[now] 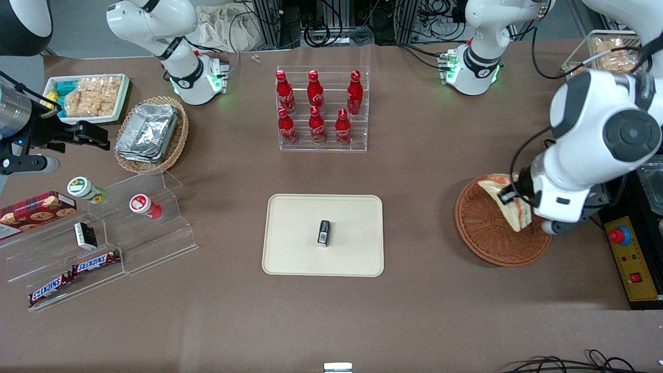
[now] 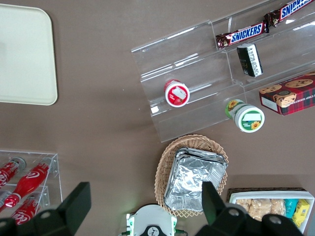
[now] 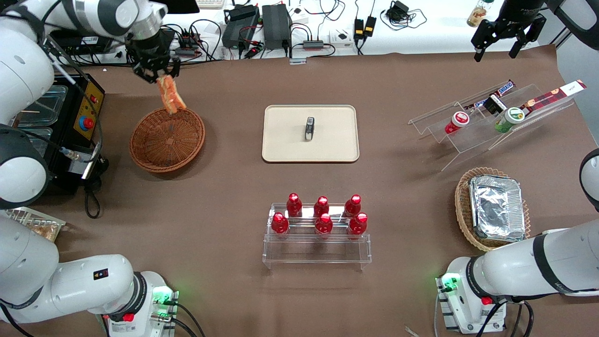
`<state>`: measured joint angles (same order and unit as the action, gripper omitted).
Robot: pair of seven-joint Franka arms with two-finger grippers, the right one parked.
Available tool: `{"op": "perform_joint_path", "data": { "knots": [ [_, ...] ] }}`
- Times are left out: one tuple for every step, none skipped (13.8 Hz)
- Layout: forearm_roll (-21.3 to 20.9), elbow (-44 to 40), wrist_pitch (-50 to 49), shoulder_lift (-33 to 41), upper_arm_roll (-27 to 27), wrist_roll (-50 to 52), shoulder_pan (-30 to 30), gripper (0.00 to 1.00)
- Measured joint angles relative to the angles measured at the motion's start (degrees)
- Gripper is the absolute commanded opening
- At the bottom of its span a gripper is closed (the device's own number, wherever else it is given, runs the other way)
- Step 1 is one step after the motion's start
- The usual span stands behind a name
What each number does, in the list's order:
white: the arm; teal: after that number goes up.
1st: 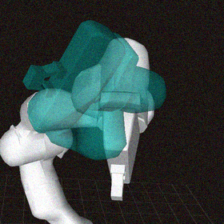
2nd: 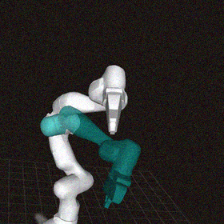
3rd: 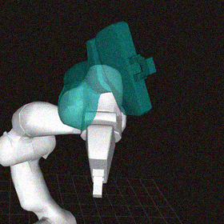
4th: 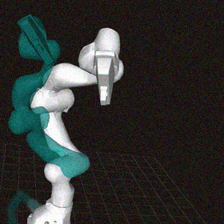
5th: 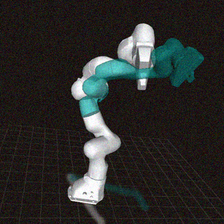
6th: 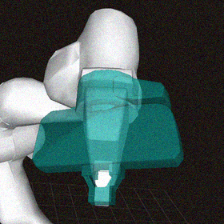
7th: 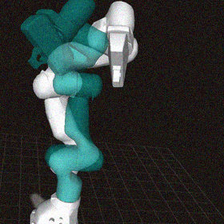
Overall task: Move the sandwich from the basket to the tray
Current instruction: 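Lift the sandwich and carry it toward the cream tray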
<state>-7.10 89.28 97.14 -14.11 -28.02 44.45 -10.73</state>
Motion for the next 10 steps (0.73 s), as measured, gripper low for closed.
{"op": "perform_joint_path", "data": {
  "knots": [
    [-0.09, -2.88, -0.94, -1.11, -0.8, 0.04, 2.46, 0.0],
    [-0.21, -4.7, -1.14, -2.67, -1.1, 0.07, 5.48, 0.0],
    [-0.32, -5.72, -0.97, -4.69, -1.18, 0.07, 8.85, 0.0],
    [-0.54, -6.29, 0.29, -7.15, -1.22, 0.27, 12.26, 0.0],
    [-0.65, -6.75, 3.03, -9.96, -1.26, 0.8, 15.52, 0.0],
    [-0.89, -7.13, 5.9, -12.7, -1.24, 1.17, 18.14, 0.0],
    [-1.25, -7.41, 8.25, -15.42, -1.23, 1.21, 20.21, 0.0],
    [-2.33, -7.56, 9.75, -18.01, -1.21, 1.21, 21.72, 0.0],
    [-4.53, -7.69, 10.72, -20.57, -1.18, 1.2, 22.91, 0.0],
    [-7.13, -7.78, 11.98, -23.18, -1.15, 1.22, 23.87, 0.0]
  ]
}}
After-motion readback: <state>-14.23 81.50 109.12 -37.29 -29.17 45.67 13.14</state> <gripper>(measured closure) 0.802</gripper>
